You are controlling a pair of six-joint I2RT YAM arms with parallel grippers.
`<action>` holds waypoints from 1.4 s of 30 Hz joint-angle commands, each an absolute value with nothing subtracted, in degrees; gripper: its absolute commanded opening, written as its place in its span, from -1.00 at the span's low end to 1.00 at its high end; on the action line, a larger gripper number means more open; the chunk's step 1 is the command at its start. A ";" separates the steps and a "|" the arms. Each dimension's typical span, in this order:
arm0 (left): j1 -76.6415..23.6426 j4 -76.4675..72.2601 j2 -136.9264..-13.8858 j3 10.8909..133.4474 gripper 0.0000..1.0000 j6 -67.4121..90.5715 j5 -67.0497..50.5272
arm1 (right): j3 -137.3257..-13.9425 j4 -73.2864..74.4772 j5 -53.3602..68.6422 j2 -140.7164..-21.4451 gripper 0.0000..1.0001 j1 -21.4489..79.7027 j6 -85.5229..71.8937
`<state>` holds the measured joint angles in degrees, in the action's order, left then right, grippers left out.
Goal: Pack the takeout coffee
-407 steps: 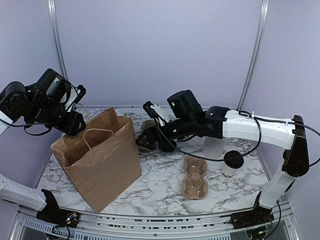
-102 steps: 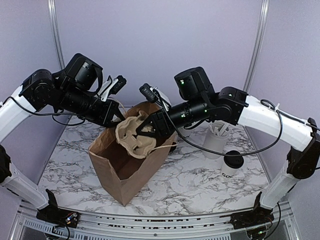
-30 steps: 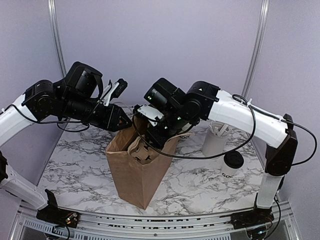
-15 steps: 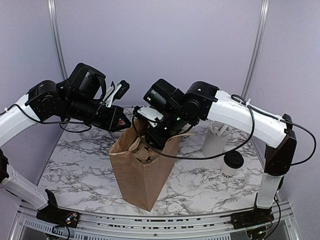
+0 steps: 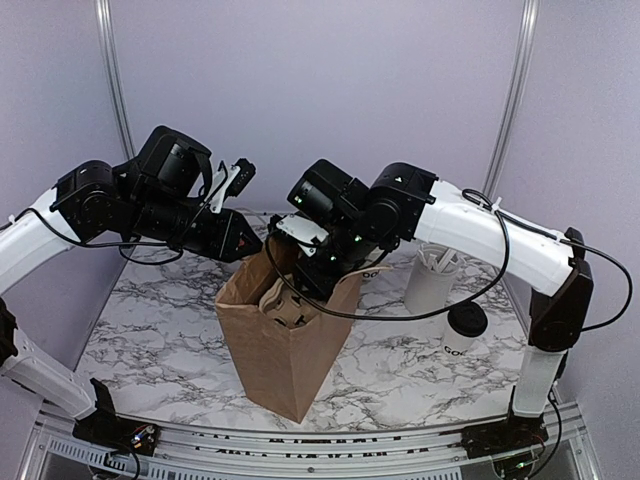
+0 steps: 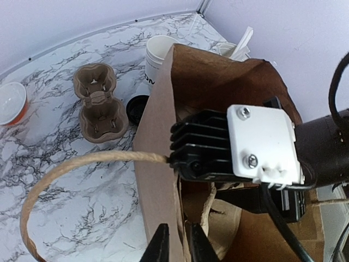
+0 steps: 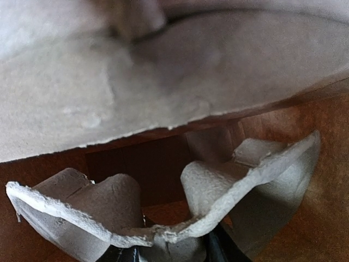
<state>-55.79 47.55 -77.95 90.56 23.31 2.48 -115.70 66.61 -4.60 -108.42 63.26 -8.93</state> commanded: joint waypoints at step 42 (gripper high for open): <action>-58.02 51.43 -79.63 94.64 -1.00 25.36 10.90 | -117.15 72.52 -3.57 -111.25 -0.25 63.63 -7.03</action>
<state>-57.49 51.24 -80.31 92.53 25.54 9.10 -115.57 68.75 -3.75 -108.86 63.37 -8.05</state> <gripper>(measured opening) 0.008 0.377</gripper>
